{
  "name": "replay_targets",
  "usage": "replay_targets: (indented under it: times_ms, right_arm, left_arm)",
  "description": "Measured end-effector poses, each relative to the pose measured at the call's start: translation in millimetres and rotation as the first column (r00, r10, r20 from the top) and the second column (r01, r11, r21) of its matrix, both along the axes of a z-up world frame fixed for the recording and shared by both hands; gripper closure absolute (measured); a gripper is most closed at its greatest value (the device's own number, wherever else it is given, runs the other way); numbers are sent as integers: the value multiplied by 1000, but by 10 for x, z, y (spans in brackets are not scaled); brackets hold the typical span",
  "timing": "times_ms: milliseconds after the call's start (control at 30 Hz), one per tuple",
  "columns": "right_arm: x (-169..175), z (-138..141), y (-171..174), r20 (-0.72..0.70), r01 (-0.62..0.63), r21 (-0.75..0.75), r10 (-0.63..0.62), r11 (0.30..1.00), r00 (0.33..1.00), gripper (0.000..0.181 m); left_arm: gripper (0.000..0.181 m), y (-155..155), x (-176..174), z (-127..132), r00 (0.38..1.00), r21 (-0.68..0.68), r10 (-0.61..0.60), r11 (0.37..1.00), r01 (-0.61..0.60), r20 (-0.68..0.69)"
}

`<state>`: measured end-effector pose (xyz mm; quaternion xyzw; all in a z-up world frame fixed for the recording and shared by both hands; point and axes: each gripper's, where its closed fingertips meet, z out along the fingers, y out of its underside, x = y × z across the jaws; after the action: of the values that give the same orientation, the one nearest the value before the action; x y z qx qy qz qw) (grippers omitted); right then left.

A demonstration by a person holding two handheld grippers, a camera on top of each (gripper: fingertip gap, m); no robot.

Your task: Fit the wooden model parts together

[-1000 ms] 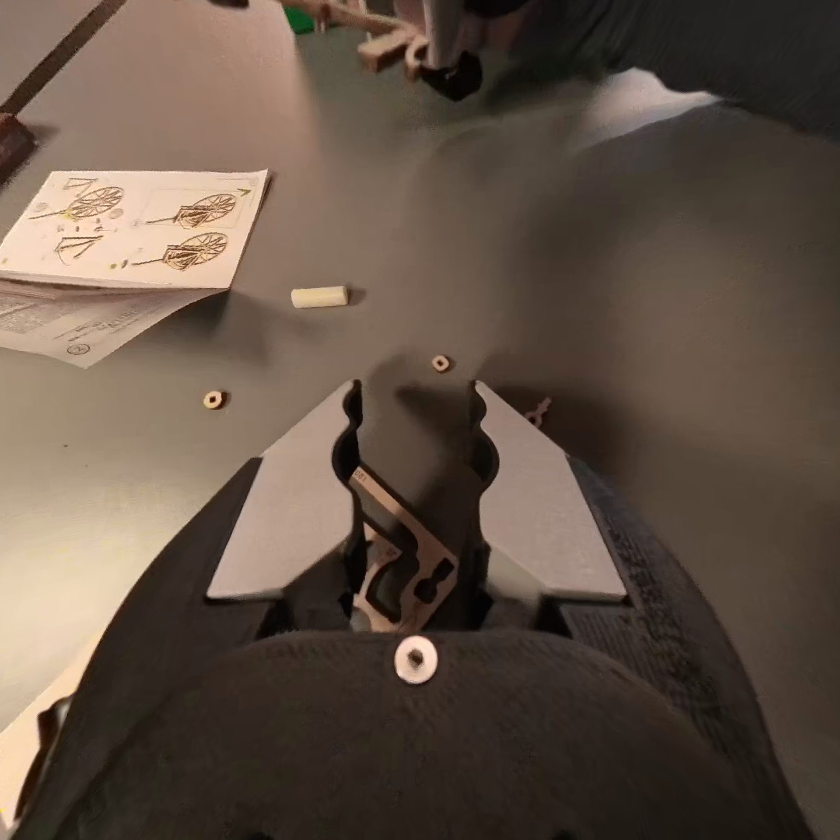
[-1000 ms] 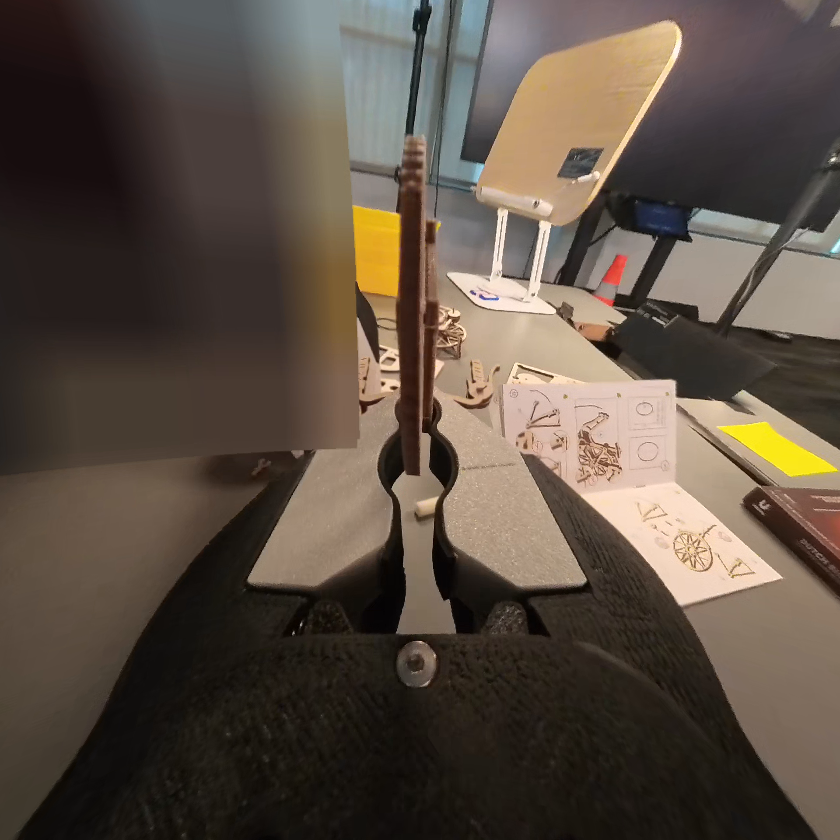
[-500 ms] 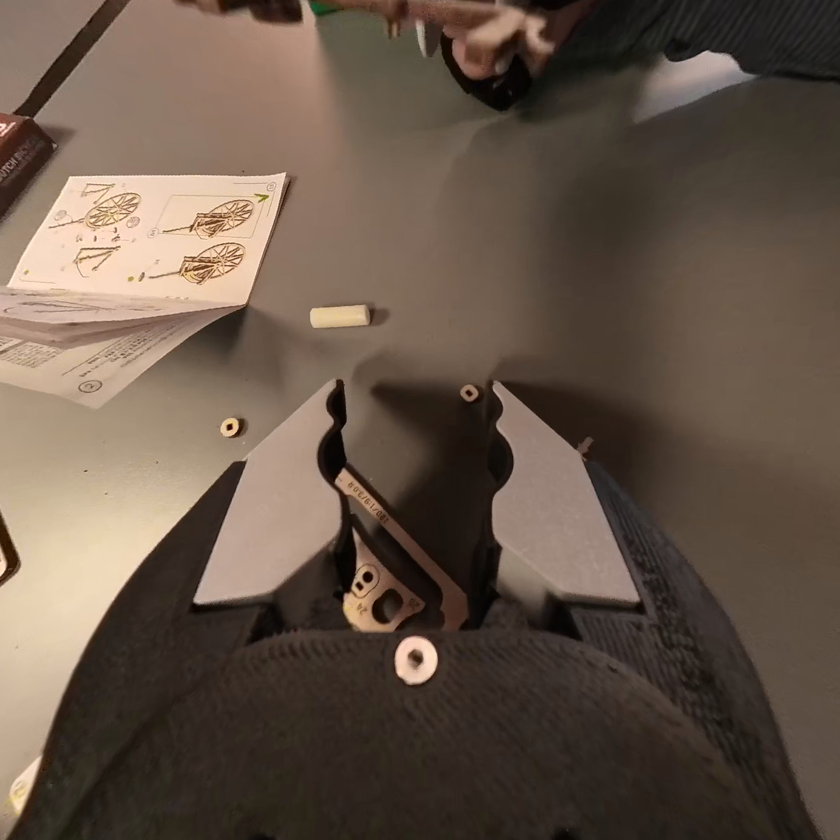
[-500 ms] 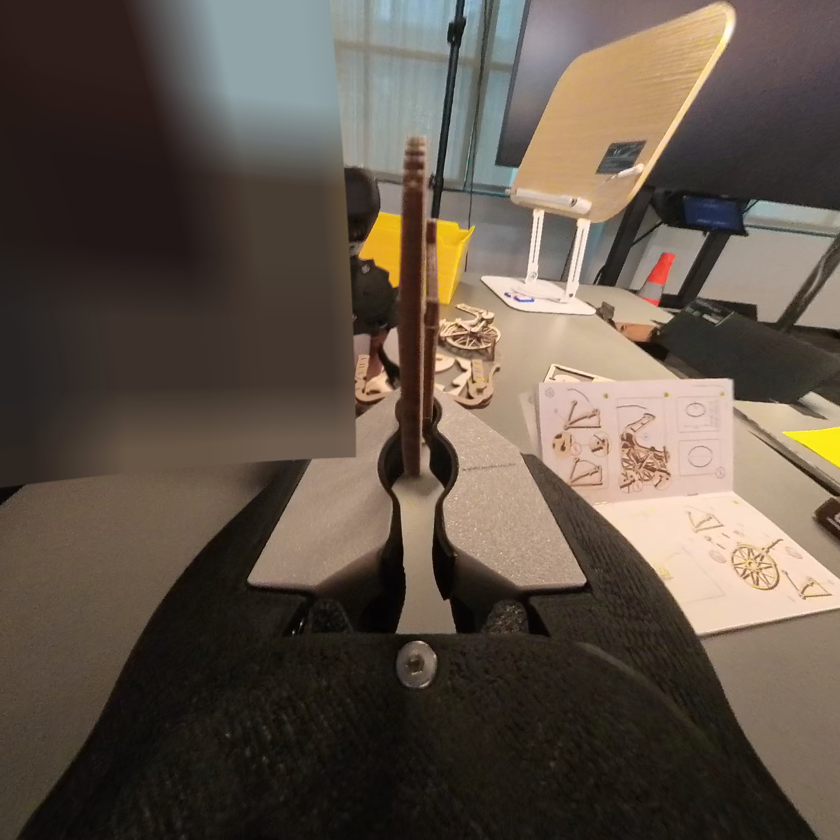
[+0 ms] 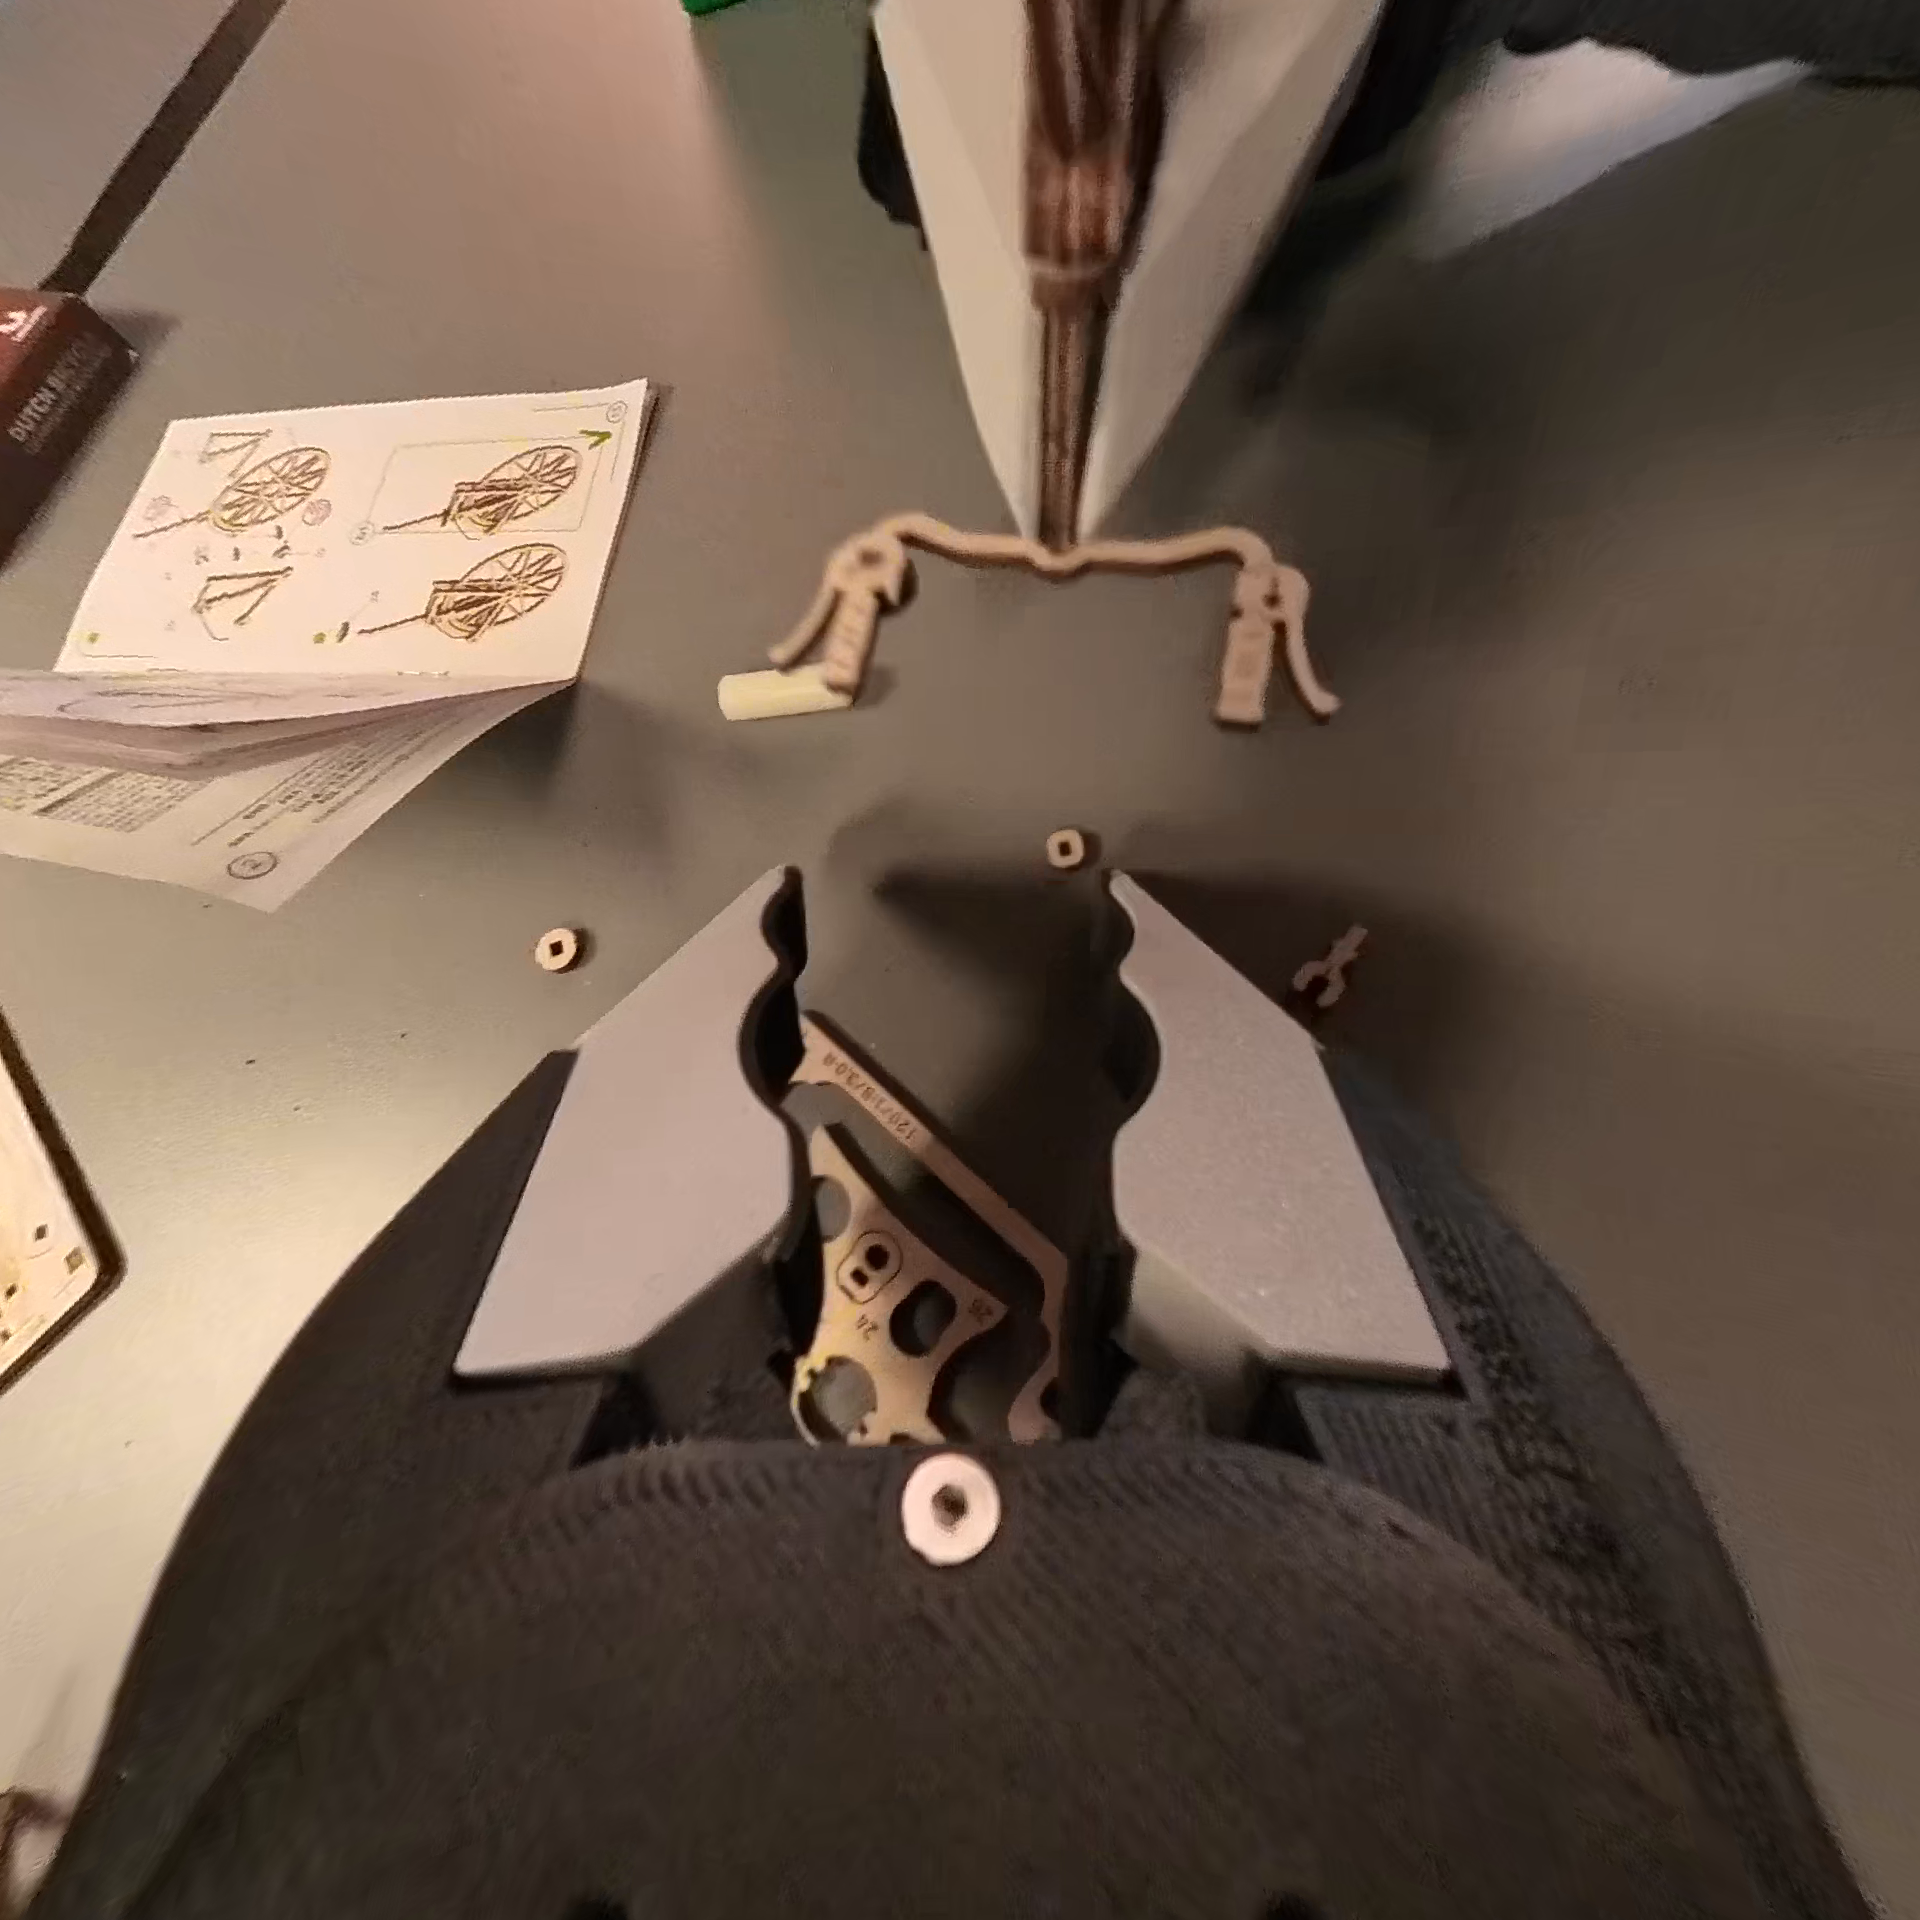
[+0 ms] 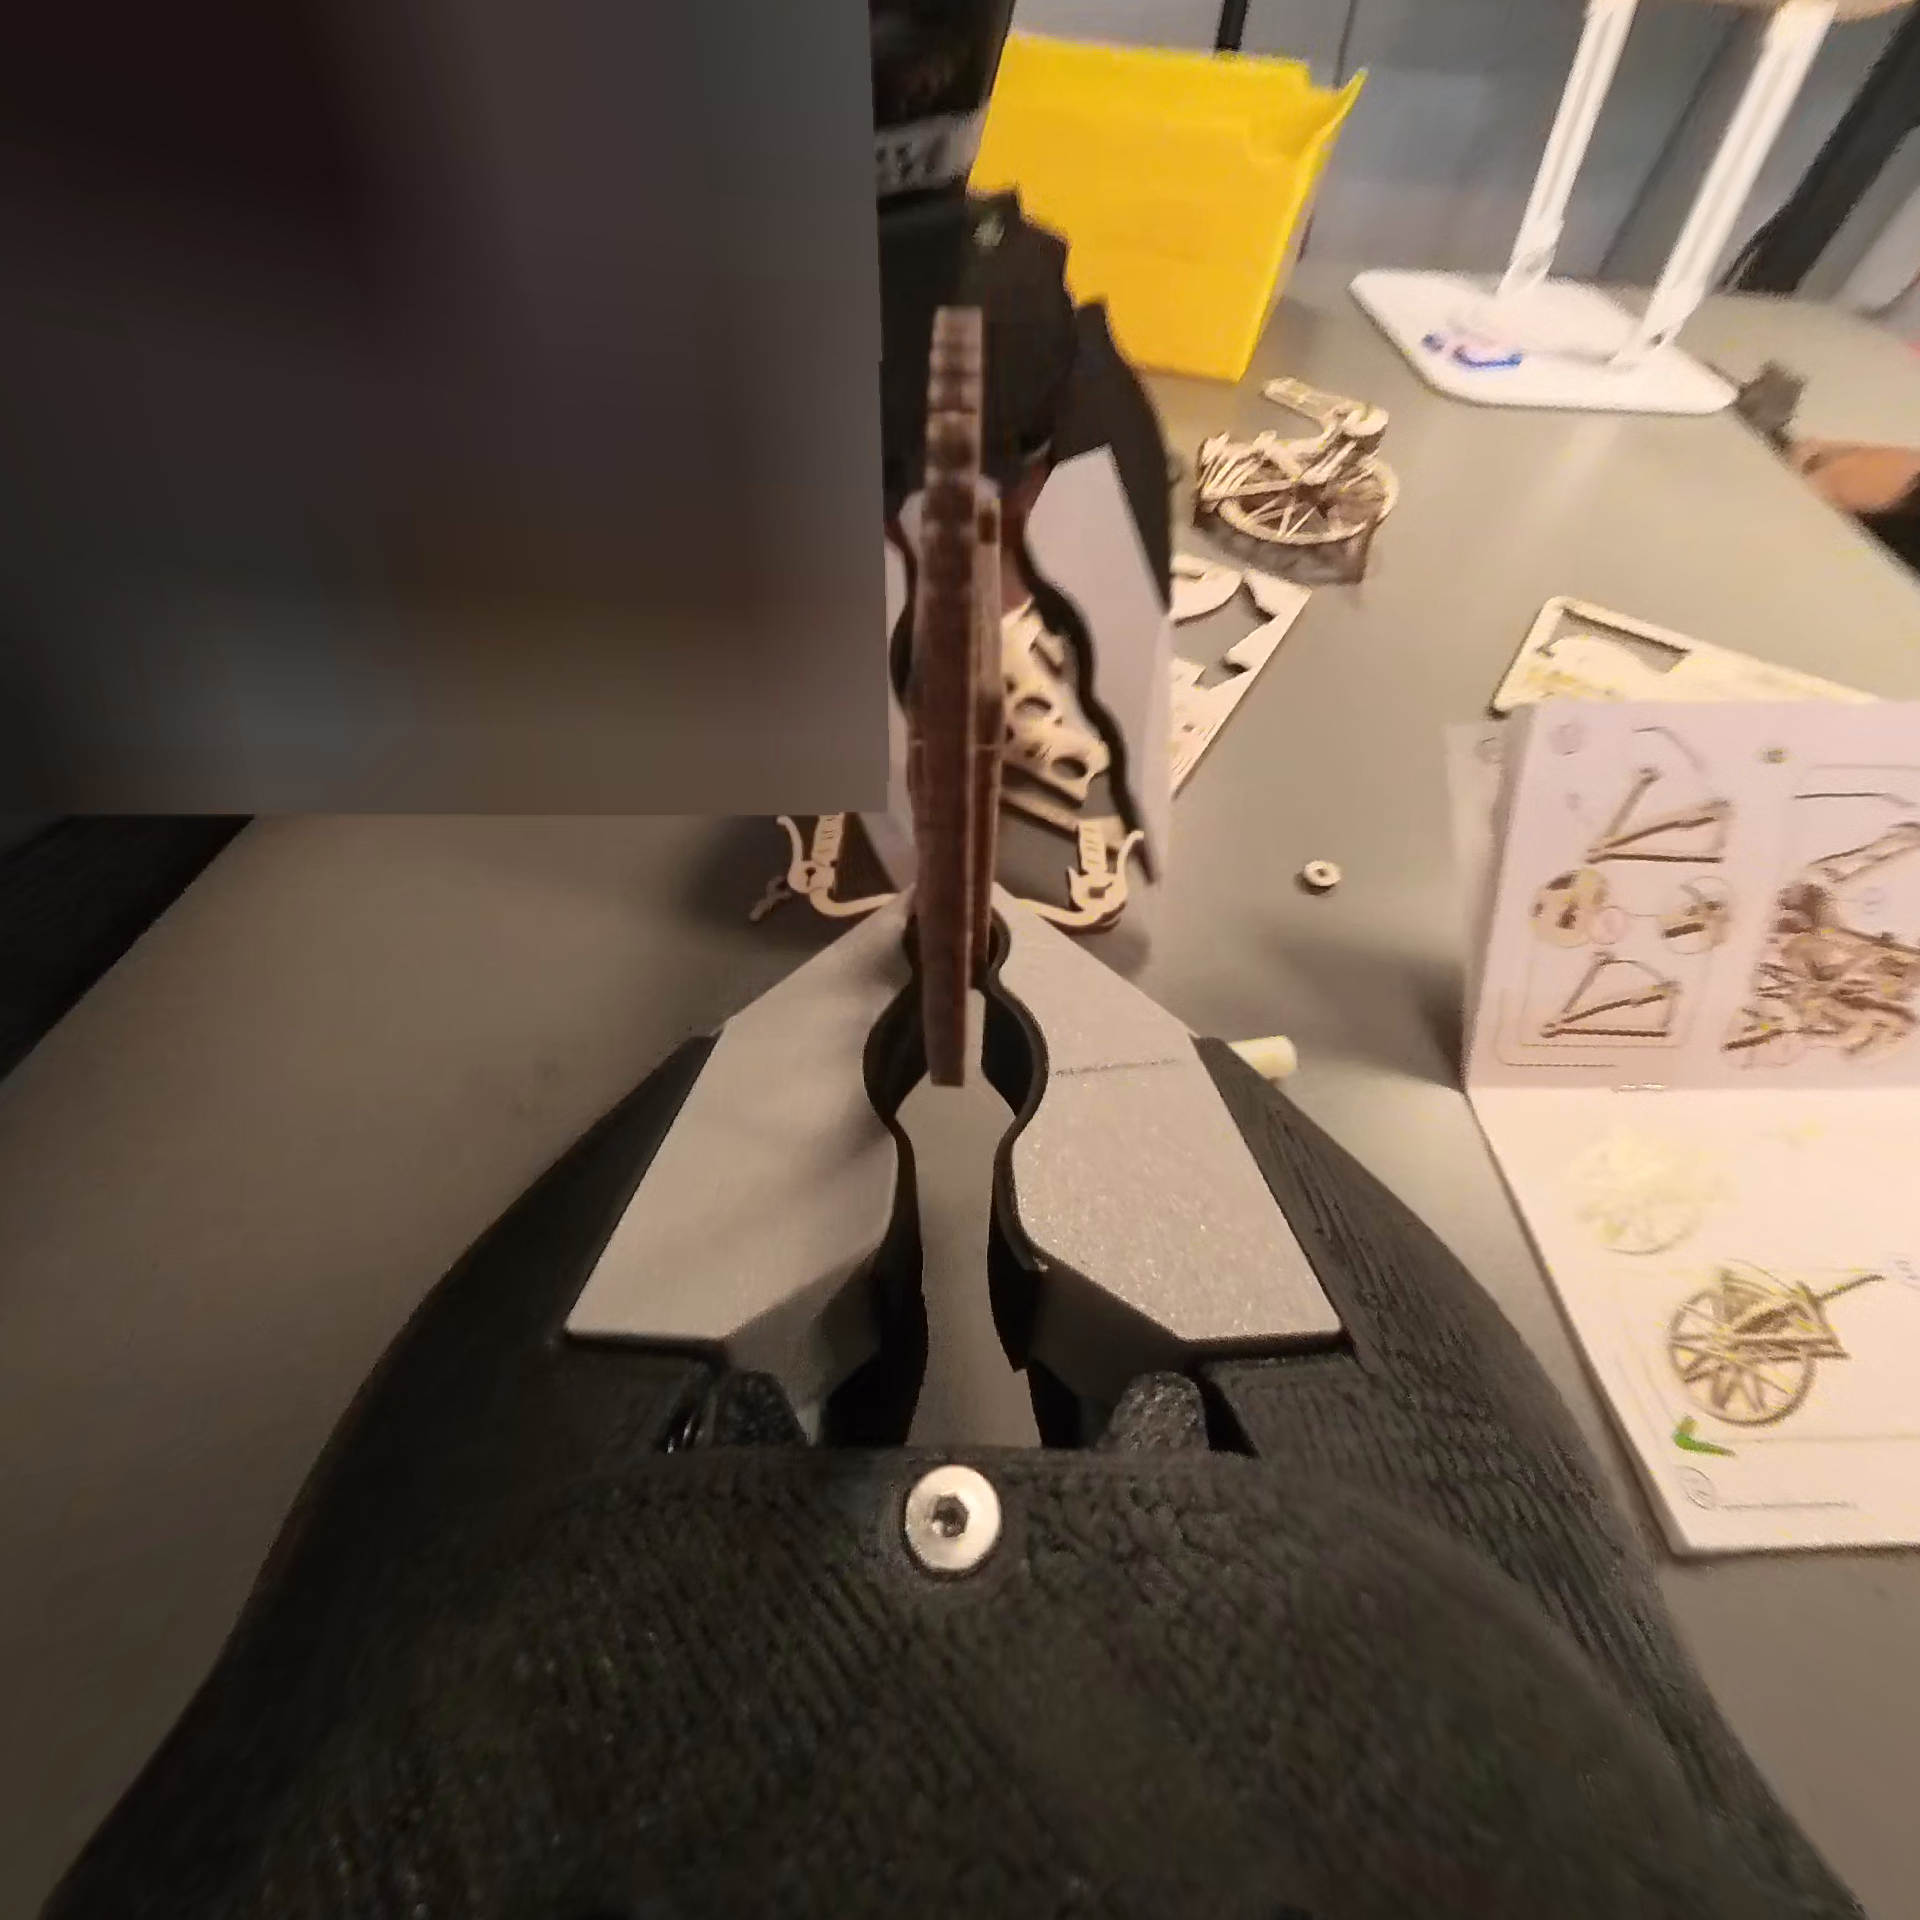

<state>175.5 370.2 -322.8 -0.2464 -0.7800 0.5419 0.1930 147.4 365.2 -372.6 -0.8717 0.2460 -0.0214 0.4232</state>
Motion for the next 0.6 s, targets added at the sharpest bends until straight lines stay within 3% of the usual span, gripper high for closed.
replay_targets:
  times_ms: [100,267,600]
  right_arm:
    - [-18,-145,-70,74,-50,67,45,996,996,180]
    - [-49,-242,-189,119,-129,113,115,985,986,180]
    - [-140,-385,-182,233,-163,140,128,977,964,181]
  left_arm:
    - [129,-37,-108,36,1000,11,26,1000,-25,-11]
    - [134,-165,-430,301,995,139,101,985,-101,5]
    - [139,-409,-971,511,978,275,199,938,-209,63]
